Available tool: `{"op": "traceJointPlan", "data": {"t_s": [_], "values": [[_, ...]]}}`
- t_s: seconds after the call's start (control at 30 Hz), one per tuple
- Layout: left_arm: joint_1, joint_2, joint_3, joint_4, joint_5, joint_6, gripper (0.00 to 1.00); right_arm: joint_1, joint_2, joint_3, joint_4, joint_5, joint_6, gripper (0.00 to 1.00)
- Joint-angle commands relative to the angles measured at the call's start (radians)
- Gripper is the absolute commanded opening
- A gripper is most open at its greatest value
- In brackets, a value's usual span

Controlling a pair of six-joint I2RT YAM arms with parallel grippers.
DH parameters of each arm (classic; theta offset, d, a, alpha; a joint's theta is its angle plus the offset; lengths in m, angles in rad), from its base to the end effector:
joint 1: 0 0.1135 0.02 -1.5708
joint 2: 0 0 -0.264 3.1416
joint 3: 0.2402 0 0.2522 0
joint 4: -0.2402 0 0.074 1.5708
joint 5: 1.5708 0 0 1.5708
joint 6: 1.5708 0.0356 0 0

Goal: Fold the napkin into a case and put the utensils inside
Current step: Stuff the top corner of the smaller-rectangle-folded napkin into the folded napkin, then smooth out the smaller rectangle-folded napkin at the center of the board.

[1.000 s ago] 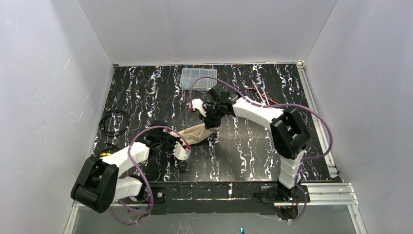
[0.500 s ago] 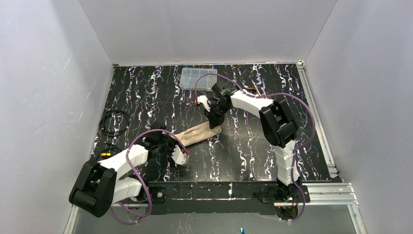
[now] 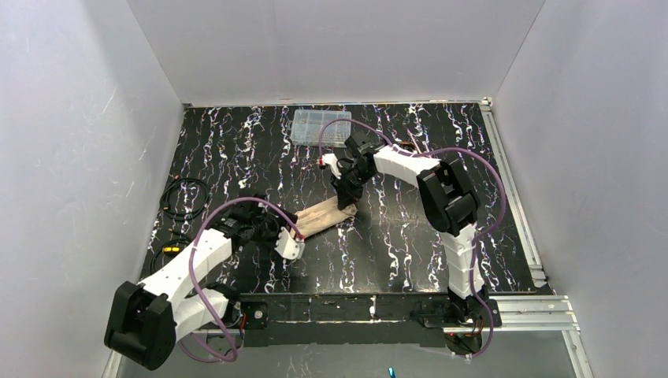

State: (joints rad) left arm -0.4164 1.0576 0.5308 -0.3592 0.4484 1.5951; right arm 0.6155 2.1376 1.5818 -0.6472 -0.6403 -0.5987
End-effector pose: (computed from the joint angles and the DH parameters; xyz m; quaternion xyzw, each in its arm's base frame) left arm 0.1761 -0.0948 0.1900 0.8156 0.4287 0.0079 0.3885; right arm 0.3456 0.2705 0.1622 -0.5796 0.7336 0.3108 0.1710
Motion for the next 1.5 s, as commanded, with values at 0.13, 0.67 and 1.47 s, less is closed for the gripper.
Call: {"op": "traceJointPlan", "data": {"t_s": [0.13, 0.67, 1.47], "values": [[-0.004, -0.042, 0.130, -0.286, 0.121, -0.136, 0.73, 0.008, 0.007, -0.014, 0.013, -0.034, 0.010, 0.08], [-0.056, 0.392, 0.395, 0.101, 0.055, -0.866, 0.79, 0.017, -0.033, -0.048, 0.031, -0.073, 0.043, 0.08], [-0.060, 0.629, 0.522, -0.102, 0.168, -0.800, 0.67, 0.009, -0.224, -0.366, 0.476, -0.244, 0.366, 0.06]]}}
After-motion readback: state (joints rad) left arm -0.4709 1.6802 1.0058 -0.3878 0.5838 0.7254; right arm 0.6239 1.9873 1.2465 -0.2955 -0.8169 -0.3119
